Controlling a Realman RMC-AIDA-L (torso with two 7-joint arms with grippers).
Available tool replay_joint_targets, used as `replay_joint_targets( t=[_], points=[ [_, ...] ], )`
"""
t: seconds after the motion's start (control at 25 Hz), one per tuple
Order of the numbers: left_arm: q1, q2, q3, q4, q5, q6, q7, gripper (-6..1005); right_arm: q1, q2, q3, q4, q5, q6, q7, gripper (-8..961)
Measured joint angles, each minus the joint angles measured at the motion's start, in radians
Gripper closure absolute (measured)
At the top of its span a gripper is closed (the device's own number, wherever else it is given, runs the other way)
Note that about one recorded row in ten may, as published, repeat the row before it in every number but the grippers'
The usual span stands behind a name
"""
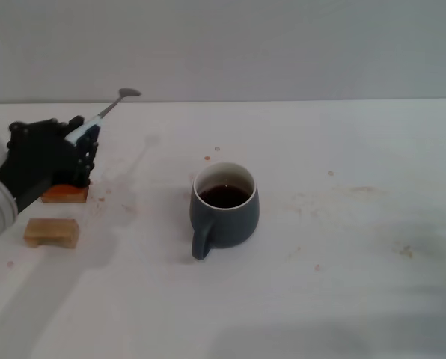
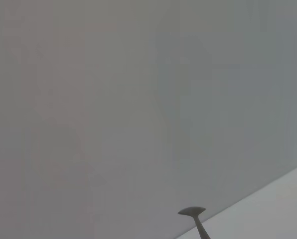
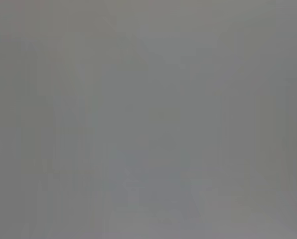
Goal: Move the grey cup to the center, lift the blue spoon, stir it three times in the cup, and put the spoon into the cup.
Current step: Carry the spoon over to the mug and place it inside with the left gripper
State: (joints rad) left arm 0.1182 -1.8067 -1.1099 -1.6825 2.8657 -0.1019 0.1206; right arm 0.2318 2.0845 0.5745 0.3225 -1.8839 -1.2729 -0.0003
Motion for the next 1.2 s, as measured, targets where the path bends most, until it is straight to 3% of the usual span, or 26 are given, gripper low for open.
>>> replay_joint_targets(
  t=[0.16,0.32,0.36,0.4,0.48,0.6,1.0,1.2],
  points=[
    [-0.006,-0.035,-0.045,-0.124,-0.006,-0.201,0.094,823,-0.028,-0.001,0.005,-0.002,0.001,-0.022,0.003,954],
    [-0.01,-0.107,-0.095,-0.237,-0.008,-0.408,0.221,822,-0.042,0.0,0.007,-0.005,0.013,-0.027,0.004,954],
    [-0.016,-0.135,-0.112,-0.263,-0.009,-0.463,0.264,822,-0.045,0.0,0.007,-0.006,0.017,-0.027,0.004,954],
    [-0.029,-0.182,-0.137,-0.29,-0.01,-0.55,0.33,823,-0.046,0.0,0.007,-0.007,0.023,-0.026,0.004,954],
    [-0.053,-0.235,-0.168,-0.308,-0.01,-0.65,0.404,823,-0.049,0.0,0.007,-0.017,0.061,-0.02,0.001,954],
    [-0.078,-0.251,-0.18,-0.317,-0.013,-0.722,0.436,823,-0.052,0.0,0.006,-0.029,0.089,-0.02,0.0,954],
    [-0.195,-0.252,-0.181,-0.331,-0.014,-0.999,0.441,822,-0.056,-0.003,0.007,-0.095,0.235,-0.023,-0.001,954],
    [-0.211,-0.254,-0.179,-0.335,-0.014,-1.012,0.442,823,-0.049,-0.003,0.007,-0.097,0.239,-0.013,-0.001,954]
  ],
)
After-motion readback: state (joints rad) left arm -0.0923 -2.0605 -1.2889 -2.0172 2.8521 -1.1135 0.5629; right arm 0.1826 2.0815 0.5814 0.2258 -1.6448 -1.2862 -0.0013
